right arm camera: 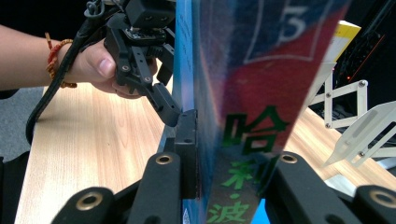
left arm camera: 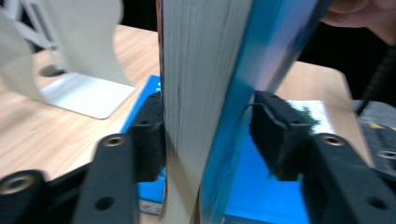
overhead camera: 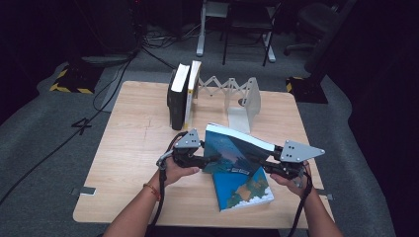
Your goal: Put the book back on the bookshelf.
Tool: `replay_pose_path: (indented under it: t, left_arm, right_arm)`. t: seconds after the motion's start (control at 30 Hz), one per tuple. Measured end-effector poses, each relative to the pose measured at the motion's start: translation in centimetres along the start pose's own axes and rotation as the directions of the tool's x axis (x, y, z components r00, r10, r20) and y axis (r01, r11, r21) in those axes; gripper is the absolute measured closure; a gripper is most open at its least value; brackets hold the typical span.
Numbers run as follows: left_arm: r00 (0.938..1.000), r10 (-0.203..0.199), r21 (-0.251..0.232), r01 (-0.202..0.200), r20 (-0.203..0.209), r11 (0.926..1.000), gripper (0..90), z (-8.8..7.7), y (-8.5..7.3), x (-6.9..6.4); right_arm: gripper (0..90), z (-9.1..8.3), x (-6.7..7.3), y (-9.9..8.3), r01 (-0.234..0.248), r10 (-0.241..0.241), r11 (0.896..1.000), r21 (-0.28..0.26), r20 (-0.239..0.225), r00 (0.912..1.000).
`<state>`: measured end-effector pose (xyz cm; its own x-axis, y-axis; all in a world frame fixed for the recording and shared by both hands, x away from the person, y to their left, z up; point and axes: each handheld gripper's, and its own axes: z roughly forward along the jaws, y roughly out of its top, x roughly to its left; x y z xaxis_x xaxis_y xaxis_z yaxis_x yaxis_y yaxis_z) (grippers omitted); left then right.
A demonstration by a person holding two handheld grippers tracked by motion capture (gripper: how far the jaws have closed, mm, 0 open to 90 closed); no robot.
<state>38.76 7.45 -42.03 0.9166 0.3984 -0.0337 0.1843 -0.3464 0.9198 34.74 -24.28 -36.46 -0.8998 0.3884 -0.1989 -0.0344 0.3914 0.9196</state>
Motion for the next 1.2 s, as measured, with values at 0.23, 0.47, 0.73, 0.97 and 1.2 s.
replay_pose_path:
  t: [0.23, 0.47, 0.73, 0.97, 1.2]
  left_arm:
    - [0.9876, 0.001, 0.119, 0.018, -0.157, 0.9928, 26.7, -2.2, -2.6, -0.3]
    - [0.9818, 0.003, 0.266, 0.048, -0.190, 0.9627, 23.9, -4.6, -6.7, -1.2]
    - [0.9799, -0.046, 0.344, 0.112, -0.194, 0.9323, 22.3, -6.2, -9.9, -1.5]
    - [0.9696, -0.083, 0.340, 0.160, -0.230, 0.9268, 21.7, -6.9, -11.4, -1.1]
    - [0.9660, -0.097, 0.344, 0.178, -0.240, 0.9221, 21.7, -6.9, -12.0, -0.8]
  right_arm:
    - [74.5, 0.6, -0.3, 0.6, -0.035, 0.035, 0.999, -0.010, 0.065, 0.9973]
    - [74.7, 1.6, -0.9, 1.9, -0.048, 0.048, 0.999, -0.001, 0.122, 0.9914]
    - [74.7, 3.4, -2.2, 3.8, -0.059, 0.055, 0.998, 0.021, 0.180, 0.9821]
    - [74.7, 5.3, -3.9, 5.7, -0.059, 0.047, 0.997, 0.046, 0.226, 0.9729]
    - [74.7, 7.3, -5.9, 7.0, -0.082, 0.068, 0.996, 0.042, 0.263, 0.9623]
